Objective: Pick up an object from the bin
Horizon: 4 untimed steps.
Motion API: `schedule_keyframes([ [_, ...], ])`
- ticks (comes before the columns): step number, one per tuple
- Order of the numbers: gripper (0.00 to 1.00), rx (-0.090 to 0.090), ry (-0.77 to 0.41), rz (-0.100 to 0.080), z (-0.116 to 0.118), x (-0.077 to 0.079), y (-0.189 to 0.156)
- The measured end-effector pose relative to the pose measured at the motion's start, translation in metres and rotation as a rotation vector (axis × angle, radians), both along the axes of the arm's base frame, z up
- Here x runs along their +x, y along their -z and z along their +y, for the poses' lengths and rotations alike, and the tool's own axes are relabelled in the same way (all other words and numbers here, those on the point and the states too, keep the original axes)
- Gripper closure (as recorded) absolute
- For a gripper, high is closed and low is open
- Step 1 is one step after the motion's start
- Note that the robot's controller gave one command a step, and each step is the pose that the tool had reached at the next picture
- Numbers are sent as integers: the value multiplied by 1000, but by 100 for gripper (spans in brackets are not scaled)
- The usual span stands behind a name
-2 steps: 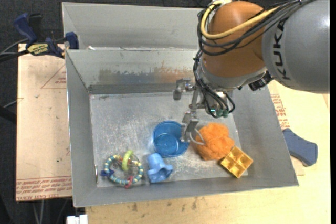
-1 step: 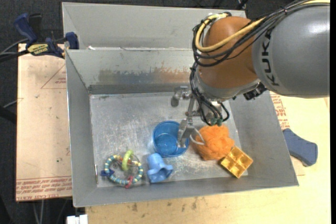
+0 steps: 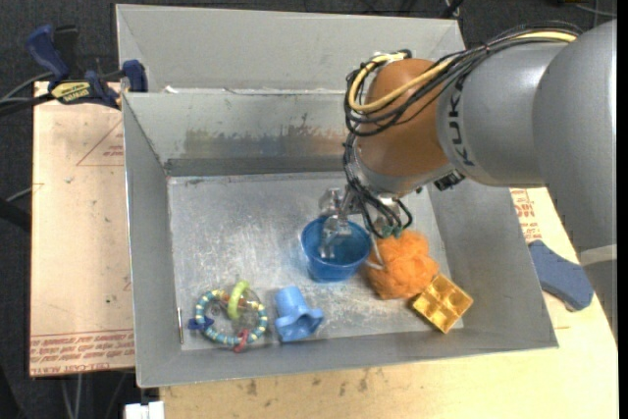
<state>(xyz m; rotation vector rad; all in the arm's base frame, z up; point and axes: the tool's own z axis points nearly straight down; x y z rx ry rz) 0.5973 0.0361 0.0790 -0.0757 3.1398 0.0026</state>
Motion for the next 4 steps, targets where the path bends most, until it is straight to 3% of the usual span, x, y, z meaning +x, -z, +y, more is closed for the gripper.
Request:
schedule_keyframes([
  [1, 100, 0, 0, 0, 0, 0, 0],
  [2, 100, -1, -3, 7, 2, 3, -41],
  [3, 100, -1, -5, 3, 4, 4, -57],
  [4, 0, 0, -213, -1, 24, -36, -92],
])
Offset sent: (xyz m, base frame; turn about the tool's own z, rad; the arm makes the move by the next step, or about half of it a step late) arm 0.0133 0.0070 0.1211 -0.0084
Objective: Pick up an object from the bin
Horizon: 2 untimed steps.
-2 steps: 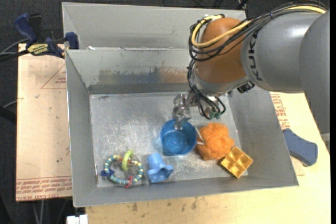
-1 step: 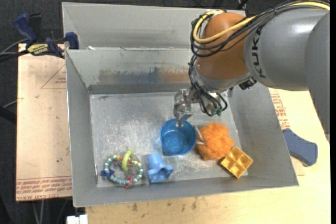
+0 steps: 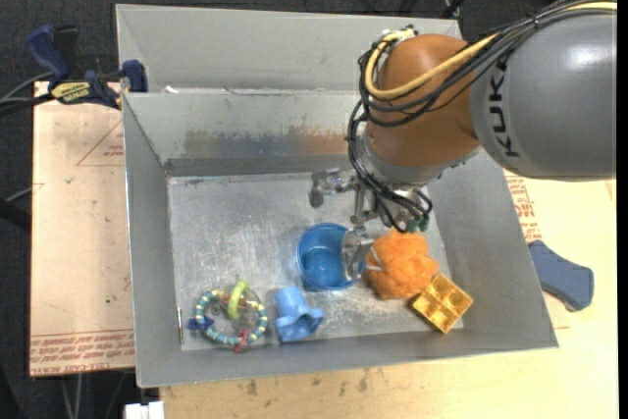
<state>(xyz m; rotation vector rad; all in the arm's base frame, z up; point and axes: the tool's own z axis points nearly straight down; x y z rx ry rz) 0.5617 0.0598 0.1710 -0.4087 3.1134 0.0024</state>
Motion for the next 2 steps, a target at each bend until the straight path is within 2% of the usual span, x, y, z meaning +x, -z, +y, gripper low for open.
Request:
schedule_keyframes([
  [1, 0, 0, 1, 0, 0, 0, 0],
  [2, 100, 0, -383, -1, 0, 30, 99],
])
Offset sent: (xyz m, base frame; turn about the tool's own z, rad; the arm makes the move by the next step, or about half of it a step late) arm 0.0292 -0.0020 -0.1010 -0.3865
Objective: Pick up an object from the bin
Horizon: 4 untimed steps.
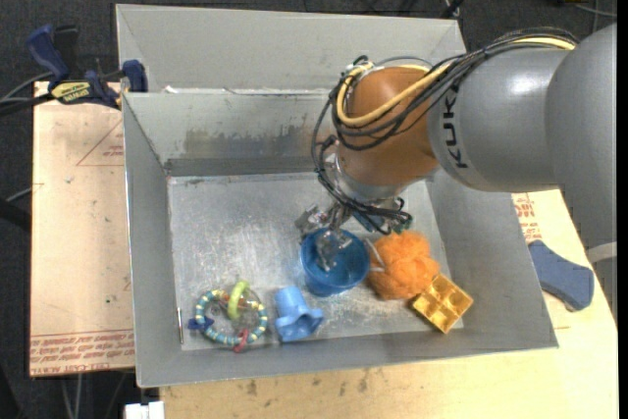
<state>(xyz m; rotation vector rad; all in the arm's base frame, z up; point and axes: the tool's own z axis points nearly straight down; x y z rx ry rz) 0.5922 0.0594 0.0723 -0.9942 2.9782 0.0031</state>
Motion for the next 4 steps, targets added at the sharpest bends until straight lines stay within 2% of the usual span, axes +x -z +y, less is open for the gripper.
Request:
schedule_keyframes([
  [1, 100, 0, 1, 0, 0, 0, 0],
  [2, 100, 0, -21, -8, 1, -3, -159],
  [3, 100, 0, -21, -2, 1, -4, -157],
  [4, 0, 0, -135, 2, 23, 42, -70],
])
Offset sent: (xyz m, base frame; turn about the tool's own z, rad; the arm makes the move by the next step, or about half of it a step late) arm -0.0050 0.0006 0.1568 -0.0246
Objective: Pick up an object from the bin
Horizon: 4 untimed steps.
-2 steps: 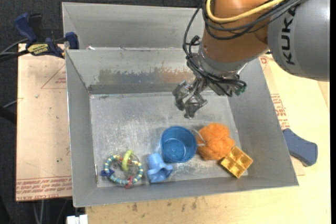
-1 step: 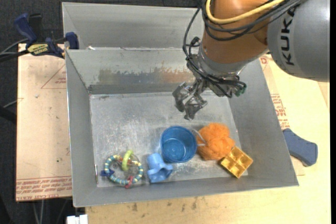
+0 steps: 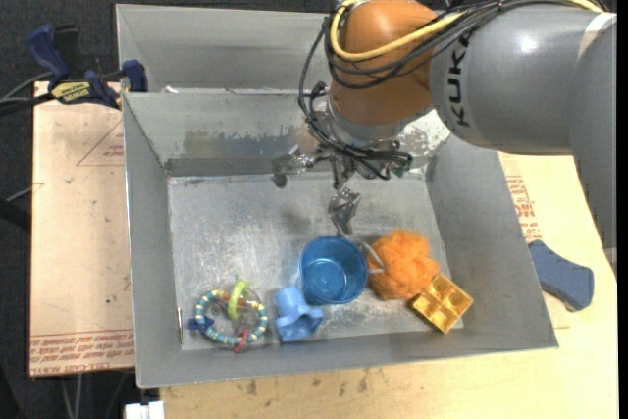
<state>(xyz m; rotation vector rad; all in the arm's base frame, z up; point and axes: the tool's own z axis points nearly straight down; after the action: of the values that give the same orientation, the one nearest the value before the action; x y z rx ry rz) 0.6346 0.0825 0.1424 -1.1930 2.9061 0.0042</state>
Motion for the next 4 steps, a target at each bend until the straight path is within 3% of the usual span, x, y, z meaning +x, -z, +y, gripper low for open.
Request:
schedule_keyframes([
  [1, 0, 0, 1, -2, 0, 0, -1],
  [2, 0, 0, -156, -14, -6, -16, 20],
  [3, 100, -5, -387, -3, -5, -24, 66],
  [4, 100, -5, -387, -4, -5, -24, 66],
])
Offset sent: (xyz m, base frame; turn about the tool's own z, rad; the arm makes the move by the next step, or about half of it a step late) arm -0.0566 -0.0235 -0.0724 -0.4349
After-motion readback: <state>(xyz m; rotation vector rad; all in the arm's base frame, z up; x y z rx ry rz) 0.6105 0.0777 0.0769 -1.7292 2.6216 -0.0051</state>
